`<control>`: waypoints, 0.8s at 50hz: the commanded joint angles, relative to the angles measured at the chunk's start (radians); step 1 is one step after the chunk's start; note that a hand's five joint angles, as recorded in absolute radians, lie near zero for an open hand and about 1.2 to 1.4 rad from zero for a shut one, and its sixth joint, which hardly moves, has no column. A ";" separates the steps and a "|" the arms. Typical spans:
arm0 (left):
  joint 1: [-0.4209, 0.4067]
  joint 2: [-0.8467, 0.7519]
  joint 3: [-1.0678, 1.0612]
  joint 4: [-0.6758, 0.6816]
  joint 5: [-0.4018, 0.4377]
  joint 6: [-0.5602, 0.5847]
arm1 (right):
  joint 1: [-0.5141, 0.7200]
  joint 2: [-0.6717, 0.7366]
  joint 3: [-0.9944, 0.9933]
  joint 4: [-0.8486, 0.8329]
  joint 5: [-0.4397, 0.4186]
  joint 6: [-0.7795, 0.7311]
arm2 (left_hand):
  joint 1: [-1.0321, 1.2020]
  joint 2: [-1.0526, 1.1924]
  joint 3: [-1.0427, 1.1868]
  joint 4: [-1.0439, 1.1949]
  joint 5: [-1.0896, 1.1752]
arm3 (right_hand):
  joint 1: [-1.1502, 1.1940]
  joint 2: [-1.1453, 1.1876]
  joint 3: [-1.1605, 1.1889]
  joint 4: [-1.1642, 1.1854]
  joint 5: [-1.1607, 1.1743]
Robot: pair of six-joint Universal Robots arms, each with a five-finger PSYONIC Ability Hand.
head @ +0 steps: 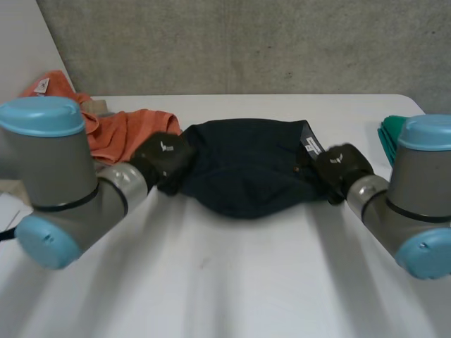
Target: Fold the laundry.
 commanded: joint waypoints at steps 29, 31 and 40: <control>-0.113 -0.060 0.324 -0.411 -0.149 0.229 | -0.122 -0.168 0.019 0.250 -0.100 -0.205 | 0.246 0.198 0.205 0.195 0.216 | 0.271 0.220 0.208 0.200 0.206; -0.102 -0.112 0.453 -0.370 -0.146 0.232 | -0.088 -0.102 -0.079 0.209 -0.077 -0.149 | 0.246 0.198 0.205 0.195 0.216 | 0.271 0.220 0.208 0.200 0.206; -0.059 -0.167 0.971 -0.115 -0.140 0.144 | -0.040 -0.011 -0.599 0.004 0.068 0.102 | 0.246 0.198 0.205 0.195 0.216 | 0.271 0.220 0.208 0.200 0.206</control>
